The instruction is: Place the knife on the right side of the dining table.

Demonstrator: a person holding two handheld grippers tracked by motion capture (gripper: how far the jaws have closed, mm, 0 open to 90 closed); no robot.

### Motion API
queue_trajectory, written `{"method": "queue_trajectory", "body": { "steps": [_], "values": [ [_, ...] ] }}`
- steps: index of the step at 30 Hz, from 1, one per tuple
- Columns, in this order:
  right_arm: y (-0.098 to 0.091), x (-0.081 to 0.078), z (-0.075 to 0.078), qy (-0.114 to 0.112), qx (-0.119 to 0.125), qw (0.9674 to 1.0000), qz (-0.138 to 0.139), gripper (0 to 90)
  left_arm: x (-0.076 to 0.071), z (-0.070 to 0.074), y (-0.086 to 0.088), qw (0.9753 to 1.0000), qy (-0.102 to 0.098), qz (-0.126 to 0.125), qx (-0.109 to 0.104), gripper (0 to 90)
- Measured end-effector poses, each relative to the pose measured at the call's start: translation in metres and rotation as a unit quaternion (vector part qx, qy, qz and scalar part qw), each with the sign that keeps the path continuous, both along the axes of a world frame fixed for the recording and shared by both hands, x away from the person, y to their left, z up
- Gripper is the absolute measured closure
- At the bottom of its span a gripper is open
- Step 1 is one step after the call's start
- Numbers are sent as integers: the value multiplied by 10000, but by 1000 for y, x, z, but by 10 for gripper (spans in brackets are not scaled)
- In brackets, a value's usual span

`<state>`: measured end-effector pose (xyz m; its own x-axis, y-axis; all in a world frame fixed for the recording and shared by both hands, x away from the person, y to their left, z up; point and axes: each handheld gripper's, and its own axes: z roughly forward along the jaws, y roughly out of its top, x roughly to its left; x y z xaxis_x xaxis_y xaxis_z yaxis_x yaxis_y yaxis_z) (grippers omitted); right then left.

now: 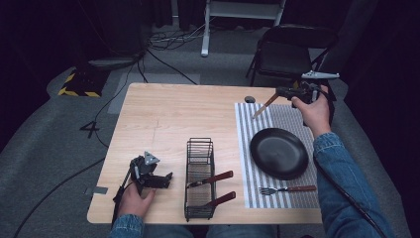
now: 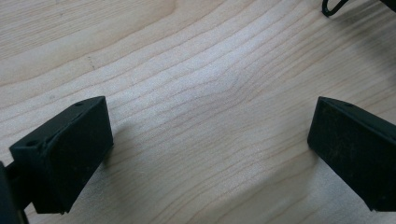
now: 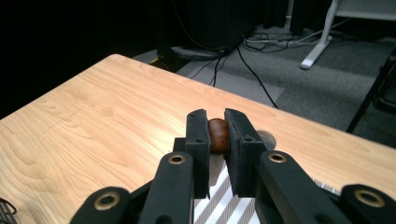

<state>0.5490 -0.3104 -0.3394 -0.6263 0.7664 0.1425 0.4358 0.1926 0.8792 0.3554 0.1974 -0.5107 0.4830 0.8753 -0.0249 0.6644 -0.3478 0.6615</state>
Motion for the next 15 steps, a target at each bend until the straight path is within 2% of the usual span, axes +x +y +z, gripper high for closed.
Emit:
{"method": "queue_trajectory", "body": {
  "steps": [3, 7, 15],
  "values": [
    [-1, 1, -5, 58, 20, 10000, -24, 806, 0, 0, 0, 10000, -1, -1, 1, 2],
    [-2, 4, -13, 182, 165, 9997, -56, 806, 0, 0, 0, 10000, -3, 0, 1, 2],
    [-1, 6, -16, 234, 143, 9996, -108, 804, 0, 0, 0, 10000, -3, 1, 1, 2]
  ]
}}
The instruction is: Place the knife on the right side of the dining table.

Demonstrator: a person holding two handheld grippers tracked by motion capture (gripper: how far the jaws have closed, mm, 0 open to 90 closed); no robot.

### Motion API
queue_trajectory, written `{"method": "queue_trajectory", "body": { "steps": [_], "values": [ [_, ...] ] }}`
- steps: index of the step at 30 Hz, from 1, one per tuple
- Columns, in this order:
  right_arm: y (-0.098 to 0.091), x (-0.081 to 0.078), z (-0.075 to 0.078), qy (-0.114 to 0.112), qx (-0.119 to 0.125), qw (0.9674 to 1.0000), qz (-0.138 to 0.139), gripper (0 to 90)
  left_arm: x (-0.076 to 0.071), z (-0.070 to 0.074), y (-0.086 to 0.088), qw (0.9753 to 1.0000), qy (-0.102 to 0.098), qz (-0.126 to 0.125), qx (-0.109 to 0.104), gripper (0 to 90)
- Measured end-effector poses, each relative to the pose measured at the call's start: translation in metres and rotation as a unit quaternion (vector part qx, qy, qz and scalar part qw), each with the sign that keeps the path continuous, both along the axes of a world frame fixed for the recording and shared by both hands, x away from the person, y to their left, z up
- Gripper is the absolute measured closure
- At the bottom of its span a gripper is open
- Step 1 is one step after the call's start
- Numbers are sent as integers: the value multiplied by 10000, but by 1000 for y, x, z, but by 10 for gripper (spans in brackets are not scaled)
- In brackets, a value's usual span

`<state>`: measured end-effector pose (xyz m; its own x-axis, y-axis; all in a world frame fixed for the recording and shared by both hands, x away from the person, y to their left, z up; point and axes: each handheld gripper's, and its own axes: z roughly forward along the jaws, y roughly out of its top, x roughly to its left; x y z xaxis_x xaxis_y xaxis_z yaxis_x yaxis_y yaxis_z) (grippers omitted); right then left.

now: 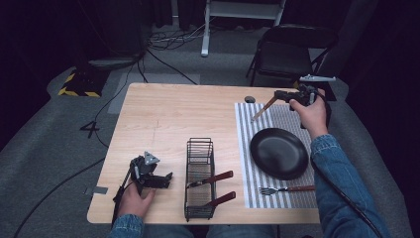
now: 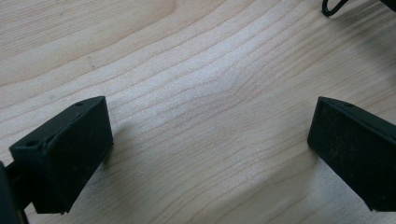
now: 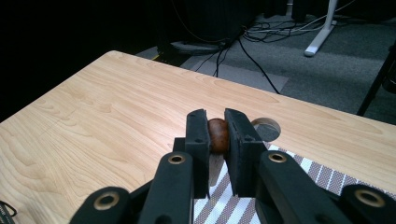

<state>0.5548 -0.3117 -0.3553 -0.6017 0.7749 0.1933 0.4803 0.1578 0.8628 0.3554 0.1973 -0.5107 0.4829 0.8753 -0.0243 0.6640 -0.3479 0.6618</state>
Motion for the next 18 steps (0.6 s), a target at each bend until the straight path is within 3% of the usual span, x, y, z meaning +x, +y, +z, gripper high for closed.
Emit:
{"method": "queue_trajectory", "body": {
  "steps": [7, 11, 18],
  "values": [
    [-5, 0, 0, 14, -439, 9984, -344, 765, 0, 0, 0, 10000, -1, 0, 0, 2],
    [-8, 0, -3, 20, -715, 9951, -683, 726, 0, 0, 0, 10000, 1, -2, -1, 2],
    [-13, 1, -8, 110, -976, 9906, -955, 679, 0, 0, 0, 10000, 0, 0, 1, 2]
  ]
}}
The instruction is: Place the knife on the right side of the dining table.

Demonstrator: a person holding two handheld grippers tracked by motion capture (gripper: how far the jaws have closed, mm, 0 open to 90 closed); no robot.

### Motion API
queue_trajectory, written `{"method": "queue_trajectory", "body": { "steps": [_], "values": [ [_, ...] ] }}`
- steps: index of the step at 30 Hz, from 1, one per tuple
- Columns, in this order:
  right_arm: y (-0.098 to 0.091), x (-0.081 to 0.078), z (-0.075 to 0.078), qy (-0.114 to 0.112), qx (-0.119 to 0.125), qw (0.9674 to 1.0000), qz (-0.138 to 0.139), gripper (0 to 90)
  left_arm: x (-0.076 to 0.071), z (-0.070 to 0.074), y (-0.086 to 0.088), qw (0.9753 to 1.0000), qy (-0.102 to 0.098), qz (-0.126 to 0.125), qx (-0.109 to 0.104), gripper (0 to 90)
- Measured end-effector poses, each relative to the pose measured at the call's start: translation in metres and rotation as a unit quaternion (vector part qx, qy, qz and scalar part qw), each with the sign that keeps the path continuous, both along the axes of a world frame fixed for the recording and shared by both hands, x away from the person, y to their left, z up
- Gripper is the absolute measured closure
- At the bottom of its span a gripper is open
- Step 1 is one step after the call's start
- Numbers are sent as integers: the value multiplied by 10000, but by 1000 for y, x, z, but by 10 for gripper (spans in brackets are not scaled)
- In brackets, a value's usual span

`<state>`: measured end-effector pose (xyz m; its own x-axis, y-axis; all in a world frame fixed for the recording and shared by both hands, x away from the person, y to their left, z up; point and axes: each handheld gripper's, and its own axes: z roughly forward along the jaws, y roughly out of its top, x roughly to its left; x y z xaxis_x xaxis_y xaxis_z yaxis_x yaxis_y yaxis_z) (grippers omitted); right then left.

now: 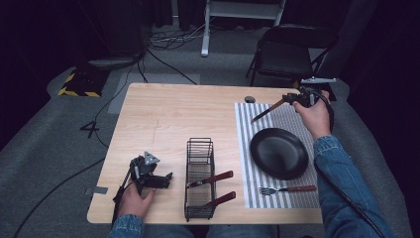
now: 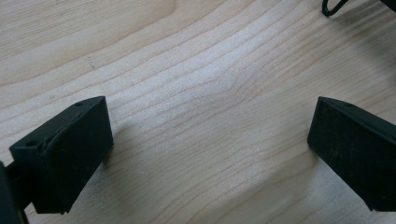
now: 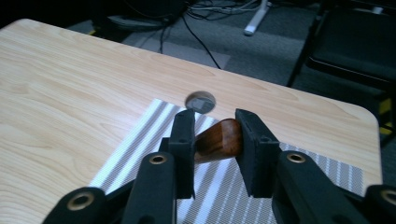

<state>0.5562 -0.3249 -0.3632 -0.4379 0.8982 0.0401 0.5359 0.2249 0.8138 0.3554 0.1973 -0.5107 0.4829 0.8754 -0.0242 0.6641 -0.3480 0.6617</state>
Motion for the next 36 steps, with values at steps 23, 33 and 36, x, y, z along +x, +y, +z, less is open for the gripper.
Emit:
{"method": "queue_trajectory", "body": {
  "steps": [23, 33, 36],
  "values": [
    [-34, 3, -40, 582, -69, 9958, -697, 540, 0, 0, 0, 10000, 2, -1, 0, 2],
    [-44, 2, -55, 781, 68, 9935, -821, 512, 0, 0, 0, 10000, 1, -1, -3, 2],
    [-47, 2, -59, 802, 118, 9932, -839, 506, 0, 0, 0, 10000, 0, -2, 0, 2]
  ]
}}
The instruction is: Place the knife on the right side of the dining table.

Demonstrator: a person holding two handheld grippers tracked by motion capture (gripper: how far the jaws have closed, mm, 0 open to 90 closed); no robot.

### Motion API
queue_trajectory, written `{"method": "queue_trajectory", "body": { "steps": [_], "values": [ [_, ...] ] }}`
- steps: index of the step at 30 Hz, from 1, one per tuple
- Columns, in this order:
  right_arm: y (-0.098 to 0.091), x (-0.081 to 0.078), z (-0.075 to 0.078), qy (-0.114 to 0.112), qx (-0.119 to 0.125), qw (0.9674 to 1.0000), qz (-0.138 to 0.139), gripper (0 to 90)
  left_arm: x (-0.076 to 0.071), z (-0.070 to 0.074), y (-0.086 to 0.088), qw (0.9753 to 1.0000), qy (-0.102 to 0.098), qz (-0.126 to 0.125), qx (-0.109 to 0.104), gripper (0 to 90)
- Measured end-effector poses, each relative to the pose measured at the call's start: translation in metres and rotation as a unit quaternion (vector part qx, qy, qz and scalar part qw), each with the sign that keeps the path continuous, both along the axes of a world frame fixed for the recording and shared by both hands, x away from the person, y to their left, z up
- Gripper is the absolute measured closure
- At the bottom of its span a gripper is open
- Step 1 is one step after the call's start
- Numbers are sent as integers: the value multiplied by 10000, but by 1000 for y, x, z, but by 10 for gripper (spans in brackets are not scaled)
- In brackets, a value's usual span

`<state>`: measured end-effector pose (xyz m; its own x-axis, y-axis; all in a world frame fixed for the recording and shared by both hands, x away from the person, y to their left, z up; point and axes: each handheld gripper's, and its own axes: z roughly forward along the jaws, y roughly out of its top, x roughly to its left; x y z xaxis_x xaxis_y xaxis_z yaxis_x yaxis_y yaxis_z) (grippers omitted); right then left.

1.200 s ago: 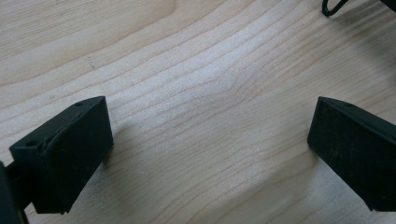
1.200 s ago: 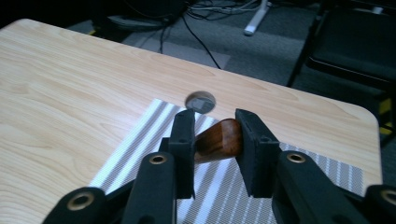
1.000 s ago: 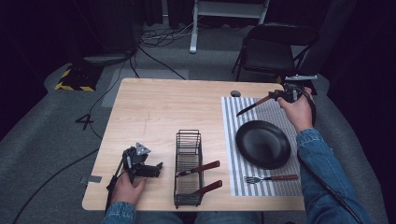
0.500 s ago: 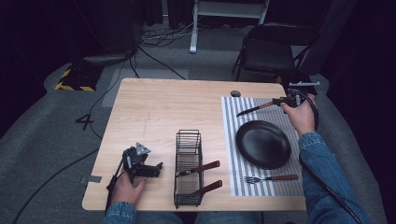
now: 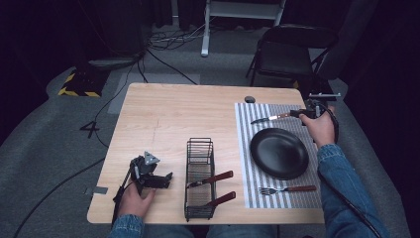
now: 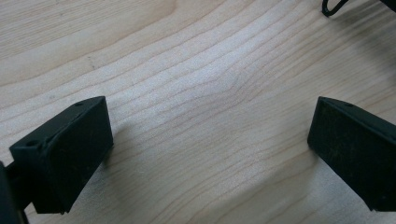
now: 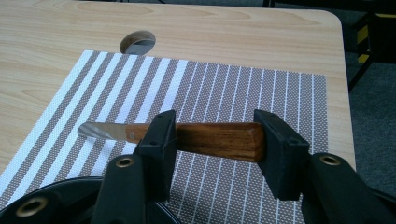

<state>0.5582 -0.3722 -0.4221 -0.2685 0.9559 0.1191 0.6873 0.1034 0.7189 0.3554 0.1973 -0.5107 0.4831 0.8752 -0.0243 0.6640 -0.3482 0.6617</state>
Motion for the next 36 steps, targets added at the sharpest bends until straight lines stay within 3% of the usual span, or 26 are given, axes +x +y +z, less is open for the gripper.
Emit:
{"method": "queue_trajectory", "body": {
  "steps": [21, 36],
  "values": [
    [-12, -2, -26, 250, 103, 9996, -69, 463, 0, 0, 0, 10000, 1, 1, -1, 2],
    [-20, -2, -40, 365, 175, 9987, -299, 441, 0, 0, 0, 10000, 2, -1, -7, 2]
  ]
}}
